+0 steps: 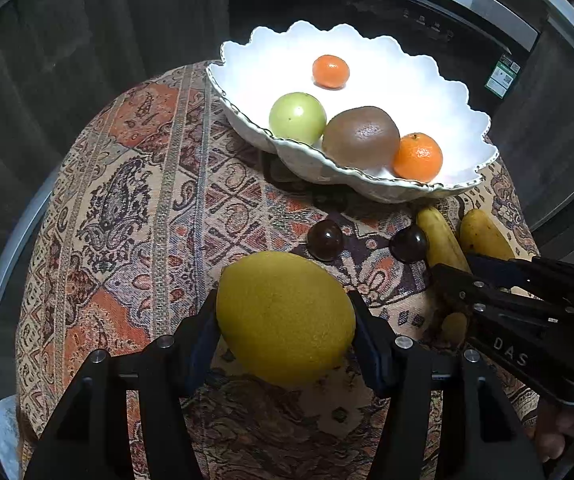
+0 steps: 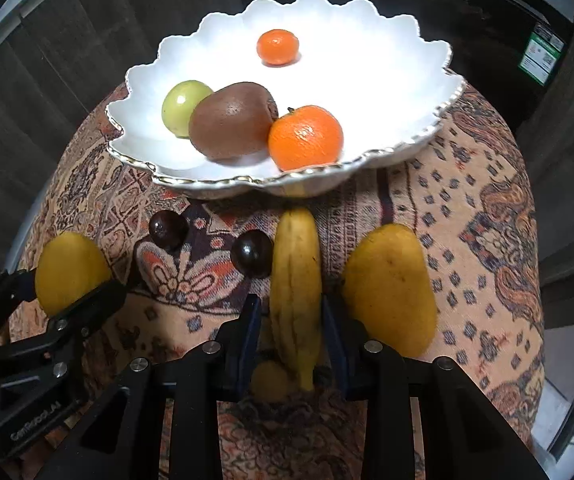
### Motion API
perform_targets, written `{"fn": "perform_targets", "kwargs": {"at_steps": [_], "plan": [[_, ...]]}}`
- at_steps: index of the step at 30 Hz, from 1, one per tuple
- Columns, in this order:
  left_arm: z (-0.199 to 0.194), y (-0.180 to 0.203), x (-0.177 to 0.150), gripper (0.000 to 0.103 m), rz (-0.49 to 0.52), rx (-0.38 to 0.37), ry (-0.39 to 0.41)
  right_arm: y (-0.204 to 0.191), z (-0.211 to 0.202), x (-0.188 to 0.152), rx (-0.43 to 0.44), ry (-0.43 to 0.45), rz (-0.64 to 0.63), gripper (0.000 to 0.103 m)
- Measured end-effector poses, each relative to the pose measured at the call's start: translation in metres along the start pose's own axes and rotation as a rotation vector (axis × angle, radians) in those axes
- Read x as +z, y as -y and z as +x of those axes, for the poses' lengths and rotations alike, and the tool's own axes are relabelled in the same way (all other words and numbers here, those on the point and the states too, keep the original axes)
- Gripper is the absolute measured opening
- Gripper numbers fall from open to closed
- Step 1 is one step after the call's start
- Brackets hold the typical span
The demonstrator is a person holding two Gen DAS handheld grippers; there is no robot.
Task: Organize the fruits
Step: 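Lift and carry the lemon and banana over the white bowl with both tools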
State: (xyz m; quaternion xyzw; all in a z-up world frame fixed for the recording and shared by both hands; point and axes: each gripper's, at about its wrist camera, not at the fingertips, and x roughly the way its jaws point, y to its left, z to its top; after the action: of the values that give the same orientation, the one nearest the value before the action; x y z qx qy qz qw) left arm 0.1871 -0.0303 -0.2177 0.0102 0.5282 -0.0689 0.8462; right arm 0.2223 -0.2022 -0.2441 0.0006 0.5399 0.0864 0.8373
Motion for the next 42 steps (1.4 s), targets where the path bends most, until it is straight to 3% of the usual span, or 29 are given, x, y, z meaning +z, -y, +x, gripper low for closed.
{"fn": "perform_targets", "kwargs": {"at_steps": [10,30,42], "plan": [[-0.007,0.004,0.001,0.059,0.011,-0.002,0.012,0.002,-0.009,-0.008,0.006,0.026,0.018,0.028],[-0.048,0.02,0.005,0.059,0.047,-0.006,0.082,0.008,-0.067,-0.026,0.011,0.125,0.048,0.027],[-0.073,0.029,0.026,0.059,0.074,-0.023,0.14,0.012,-0.101,-0.01,0.009,0.208,0.053,0.027]]}}
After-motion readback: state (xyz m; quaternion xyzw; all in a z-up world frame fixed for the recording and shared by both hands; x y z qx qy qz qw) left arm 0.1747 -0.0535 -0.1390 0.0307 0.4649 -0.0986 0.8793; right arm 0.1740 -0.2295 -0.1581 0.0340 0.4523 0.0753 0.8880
